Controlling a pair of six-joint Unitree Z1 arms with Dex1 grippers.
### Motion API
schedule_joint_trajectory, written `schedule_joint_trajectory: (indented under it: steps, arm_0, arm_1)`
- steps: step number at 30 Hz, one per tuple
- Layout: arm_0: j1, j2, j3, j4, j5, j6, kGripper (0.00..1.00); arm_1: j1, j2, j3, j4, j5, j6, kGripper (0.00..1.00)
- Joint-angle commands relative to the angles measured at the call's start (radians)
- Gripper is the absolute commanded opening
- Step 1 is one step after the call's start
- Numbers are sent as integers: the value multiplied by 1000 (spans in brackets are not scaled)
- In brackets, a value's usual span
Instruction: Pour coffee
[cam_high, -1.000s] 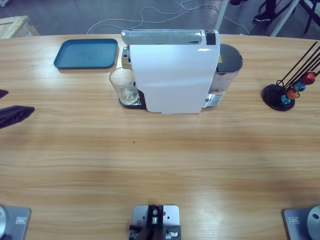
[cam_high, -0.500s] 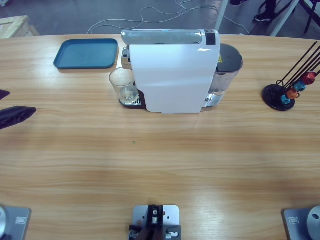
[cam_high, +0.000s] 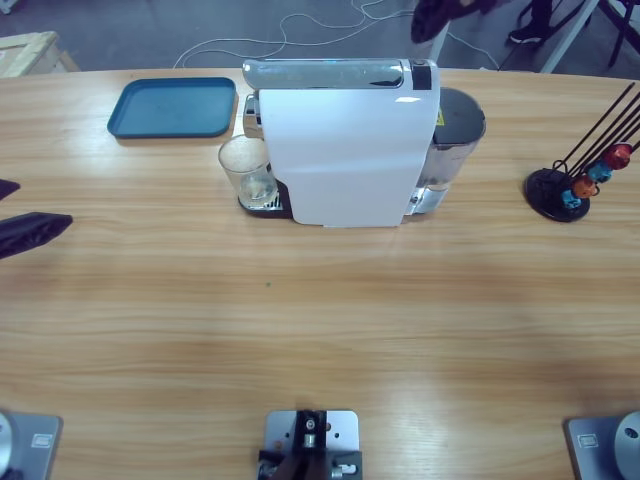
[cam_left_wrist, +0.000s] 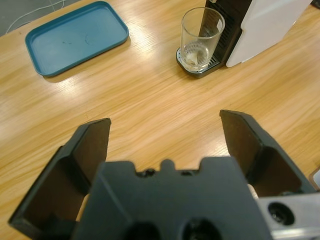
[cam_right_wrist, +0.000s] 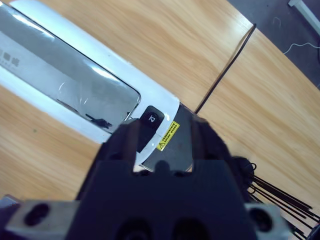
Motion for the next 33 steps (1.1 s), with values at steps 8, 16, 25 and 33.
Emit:
schedule_joint_trajectory:
  steps: [8, 16, 25, 33]
  arm_0:
    - [-1, 22, 33, -7, 13, -11, 941]
    - [-1, 24, 32, -7, 13, -11, 941]
    - [-1, 26, 32, -7, 13, -11, 941]
    - [-1, 28, 31, -7, 13, -11, 941]
  arm_1:
    - [12, 54, 54, -14, -42, -5, 0]
    - [12, 73, 32, -14, -28, -5, 0]
    - [30, 93, 32, -15, -11, 1, 0]
    - [32, 92, 62, -29, -13, 6, 0]
